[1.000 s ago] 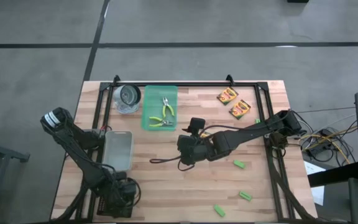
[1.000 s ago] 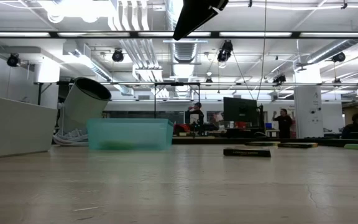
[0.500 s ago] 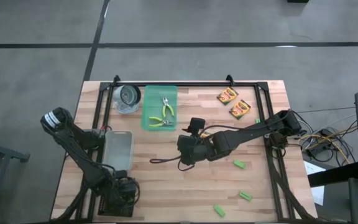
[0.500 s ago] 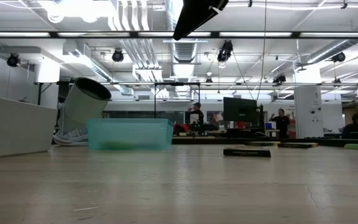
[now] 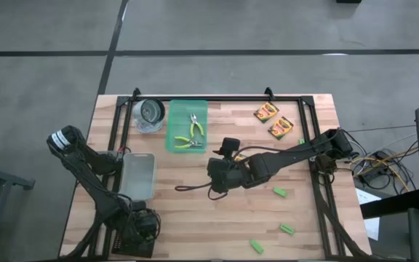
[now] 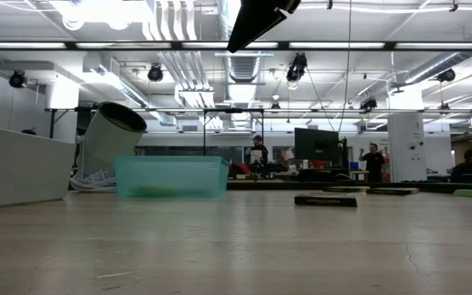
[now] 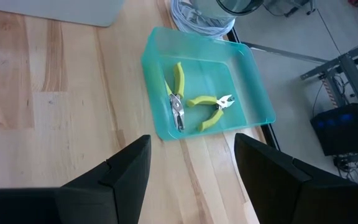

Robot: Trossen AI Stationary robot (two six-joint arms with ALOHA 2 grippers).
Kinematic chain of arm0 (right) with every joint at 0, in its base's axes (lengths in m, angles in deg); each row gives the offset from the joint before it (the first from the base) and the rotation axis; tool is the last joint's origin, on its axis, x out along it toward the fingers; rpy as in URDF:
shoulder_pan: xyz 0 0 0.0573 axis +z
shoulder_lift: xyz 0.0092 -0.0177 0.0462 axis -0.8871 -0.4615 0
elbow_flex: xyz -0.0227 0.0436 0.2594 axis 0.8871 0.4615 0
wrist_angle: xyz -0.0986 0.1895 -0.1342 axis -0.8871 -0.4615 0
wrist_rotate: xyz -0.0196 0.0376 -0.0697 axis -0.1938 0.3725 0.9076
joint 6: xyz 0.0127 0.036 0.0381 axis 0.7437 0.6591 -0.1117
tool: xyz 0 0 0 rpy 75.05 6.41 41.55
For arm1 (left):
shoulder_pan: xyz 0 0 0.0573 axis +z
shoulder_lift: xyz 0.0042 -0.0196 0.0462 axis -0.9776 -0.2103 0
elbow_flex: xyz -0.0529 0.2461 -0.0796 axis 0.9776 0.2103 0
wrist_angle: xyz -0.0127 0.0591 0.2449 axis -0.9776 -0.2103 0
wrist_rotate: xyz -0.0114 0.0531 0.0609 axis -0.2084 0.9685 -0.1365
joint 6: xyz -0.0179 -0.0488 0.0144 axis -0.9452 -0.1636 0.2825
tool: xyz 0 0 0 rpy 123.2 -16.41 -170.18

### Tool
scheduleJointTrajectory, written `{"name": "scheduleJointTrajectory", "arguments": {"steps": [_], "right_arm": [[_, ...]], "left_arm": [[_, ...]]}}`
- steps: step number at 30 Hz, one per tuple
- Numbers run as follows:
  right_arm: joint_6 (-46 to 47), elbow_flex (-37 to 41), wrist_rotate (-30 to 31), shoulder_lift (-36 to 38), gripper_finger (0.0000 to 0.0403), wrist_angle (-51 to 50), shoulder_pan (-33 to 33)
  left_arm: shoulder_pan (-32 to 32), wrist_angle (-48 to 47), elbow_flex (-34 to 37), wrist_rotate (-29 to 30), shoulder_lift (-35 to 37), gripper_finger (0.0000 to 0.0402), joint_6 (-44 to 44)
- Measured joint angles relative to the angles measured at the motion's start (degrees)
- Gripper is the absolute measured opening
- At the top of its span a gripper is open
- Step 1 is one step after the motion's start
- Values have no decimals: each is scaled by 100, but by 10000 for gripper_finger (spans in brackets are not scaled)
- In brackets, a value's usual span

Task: Pick & Place School Supplies
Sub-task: Put the green eraser into the black bin

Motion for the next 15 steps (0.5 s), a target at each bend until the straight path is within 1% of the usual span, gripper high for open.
{"name": "scheduleJointTrajectory", "arguments": {"steps": [15], "right_arm": [[0, 0, 0, -2, 226, 6, 0]], "left_arm": [[-15, 7, 2, 15, -4, 56, -102]]}}
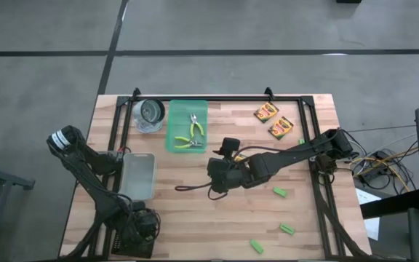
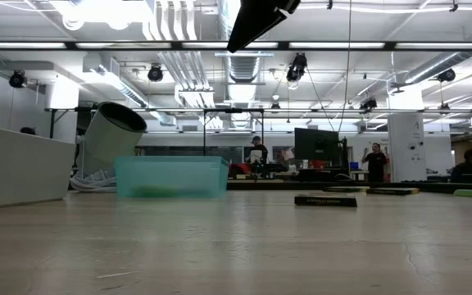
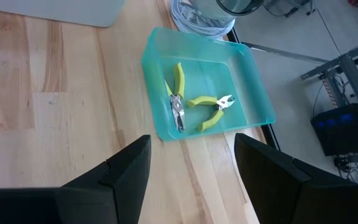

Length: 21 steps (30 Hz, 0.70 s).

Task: Pick & Place School Supplies
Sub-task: Put the green eraser into the black bin

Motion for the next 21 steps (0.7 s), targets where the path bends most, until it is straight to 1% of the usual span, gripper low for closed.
{"name": "scheduleJointTrajectory", "arguments": {"steps": [15, 21], "right_arm": [[0, 0, -2, -1, 226, 79, 0], [0, 0, 0, -1, 226, 131, 0]], "left_arm": [[0, 26, 2, 125, -2, 56, -162], [0, -9, 2, 148, -2, 56, -368]]}}
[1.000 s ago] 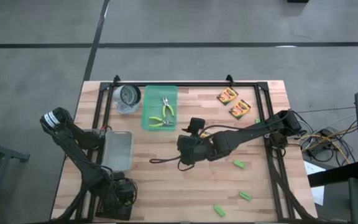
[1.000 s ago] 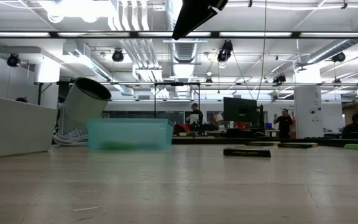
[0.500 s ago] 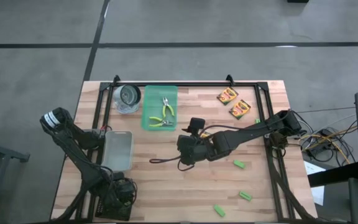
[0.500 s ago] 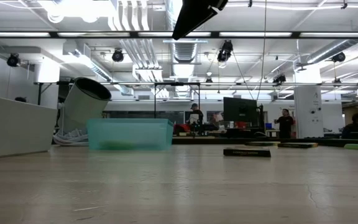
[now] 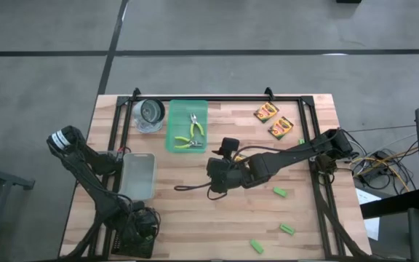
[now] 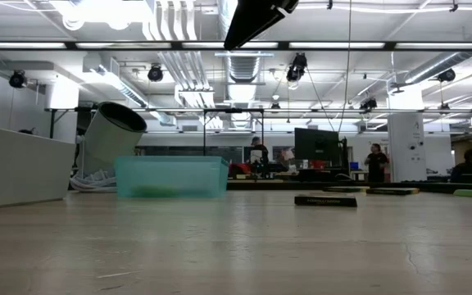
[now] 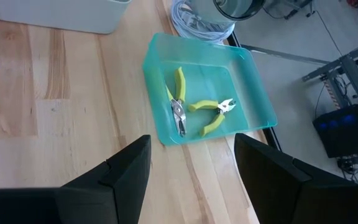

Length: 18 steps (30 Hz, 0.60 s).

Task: Pick & Place School Supplies
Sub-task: Put the green eraser into the black bin

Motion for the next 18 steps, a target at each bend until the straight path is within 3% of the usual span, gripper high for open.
{"name": "scheduleJointTrajectory", "arguments": {"steps": [8, 18], "right_arm": [[0, 0, -2, 0, 226, 0, 0], [0, 0, 1, 0, 226, 2, 0]], "left_arm": [[0, -57, 0, 22, 0, 61, -76], [0, -44, 4, 31, -9, 133, -378]]}}
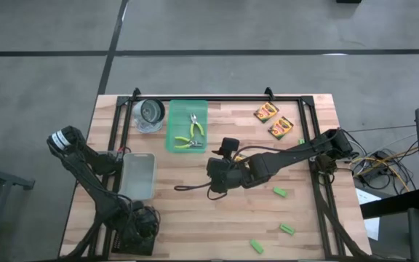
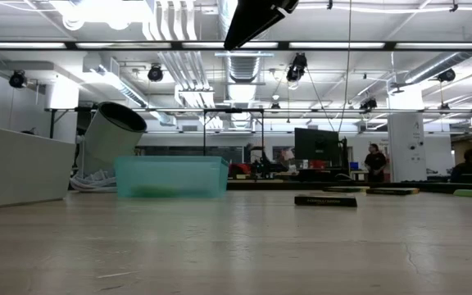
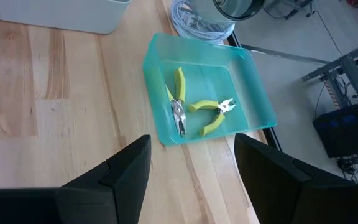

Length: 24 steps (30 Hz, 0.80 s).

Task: Pick & Place School Supplies
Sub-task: Put the green eraser into the black bin

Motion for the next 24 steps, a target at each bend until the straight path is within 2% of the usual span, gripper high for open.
{"name": "scheduleJointTrajectory", "arguments": {"steps": [7, 17, 24], "right_arm": [[0, 0, 0, 0, 226, 2, 0], [0, 0, 0, 0, 226, 11, 0], [0, 0, 0, 0, 226, 13, 0]], "left_arm": [[0, 53, -47, -189, 42, 163, -626], [-4, -170, -224, -702, 73, 165, -1075], [2, -720, -355, -712, 272, 165, -1200]]}}
